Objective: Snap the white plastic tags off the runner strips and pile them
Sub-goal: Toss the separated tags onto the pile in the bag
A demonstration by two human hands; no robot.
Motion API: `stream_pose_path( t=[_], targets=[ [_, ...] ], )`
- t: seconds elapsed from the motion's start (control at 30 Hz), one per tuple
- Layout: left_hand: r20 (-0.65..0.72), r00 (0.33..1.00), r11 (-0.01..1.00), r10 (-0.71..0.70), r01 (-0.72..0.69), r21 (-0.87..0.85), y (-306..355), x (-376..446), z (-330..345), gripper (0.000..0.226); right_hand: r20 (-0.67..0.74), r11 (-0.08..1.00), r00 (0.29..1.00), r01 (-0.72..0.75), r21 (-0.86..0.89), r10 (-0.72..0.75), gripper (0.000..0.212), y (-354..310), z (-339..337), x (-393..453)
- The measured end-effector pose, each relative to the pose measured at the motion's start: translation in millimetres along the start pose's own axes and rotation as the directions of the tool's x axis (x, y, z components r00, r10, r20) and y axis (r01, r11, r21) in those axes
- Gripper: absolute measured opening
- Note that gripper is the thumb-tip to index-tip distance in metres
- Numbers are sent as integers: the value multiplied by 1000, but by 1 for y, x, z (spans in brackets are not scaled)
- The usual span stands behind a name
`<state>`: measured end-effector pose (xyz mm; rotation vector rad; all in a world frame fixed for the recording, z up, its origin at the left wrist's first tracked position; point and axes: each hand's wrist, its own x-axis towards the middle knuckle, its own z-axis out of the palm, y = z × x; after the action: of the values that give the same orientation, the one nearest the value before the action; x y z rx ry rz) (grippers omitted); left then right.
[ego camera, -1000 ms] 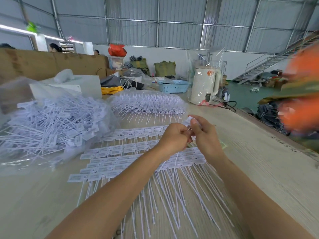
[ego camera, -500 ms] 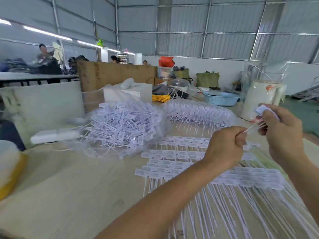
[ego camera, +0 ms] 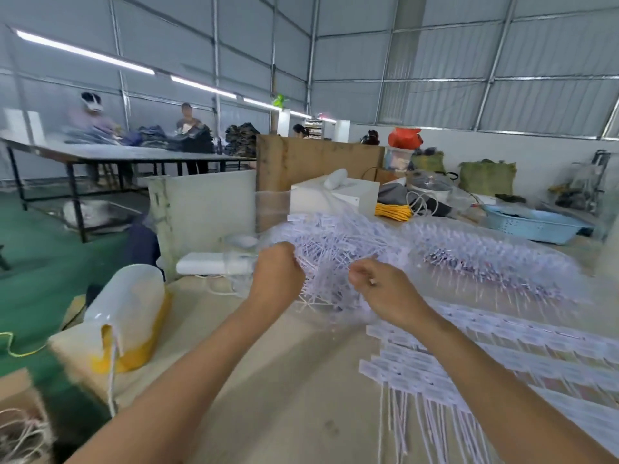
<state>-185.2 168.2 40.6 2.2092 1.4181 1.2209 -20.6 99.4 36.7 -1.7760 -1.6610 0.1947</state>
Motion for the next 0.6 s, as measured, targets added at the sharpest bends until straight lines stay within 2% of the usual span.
stream_pose_path(
  t=[0.13, 0.2, 0.3, 0.4, 0.5, 0.6],
  targets=[
    [72, 994, 988, -83, 73, 136, -13, 35, 17, 18, 121, 976, 993, 20, -219, 7, 40, 9, 16, 19],
    [94, 994, 981, -62, 43, 191, -9, 50, 29, 19, 124, 956, 992, 4, -293, 34, 42, 21, 14, 27],
    [203, 979, 943, -5, -63, 328, -5, 61, 49, 22, 71, 939, 992, -77, -335, 107, 51, 36, 6, 37],
    [290, 956, 855, -42, -116, 506, -6, 61, 67, 27, 45, 935, 986, -138, -328, 161, 53, 48, 0, 41],
    [352, 932, 752, -85, -172, 636, 3, 56, 64, 34, 57, 925, 987, -117, -363, 147, 48, 50, -2, 35],
    [316, 948, 640, -45, -215, 737, 28, 43, 51, 34, 72, 938, 990, -90, -335, 121, 54, 47, -10, 11]
  ],
)
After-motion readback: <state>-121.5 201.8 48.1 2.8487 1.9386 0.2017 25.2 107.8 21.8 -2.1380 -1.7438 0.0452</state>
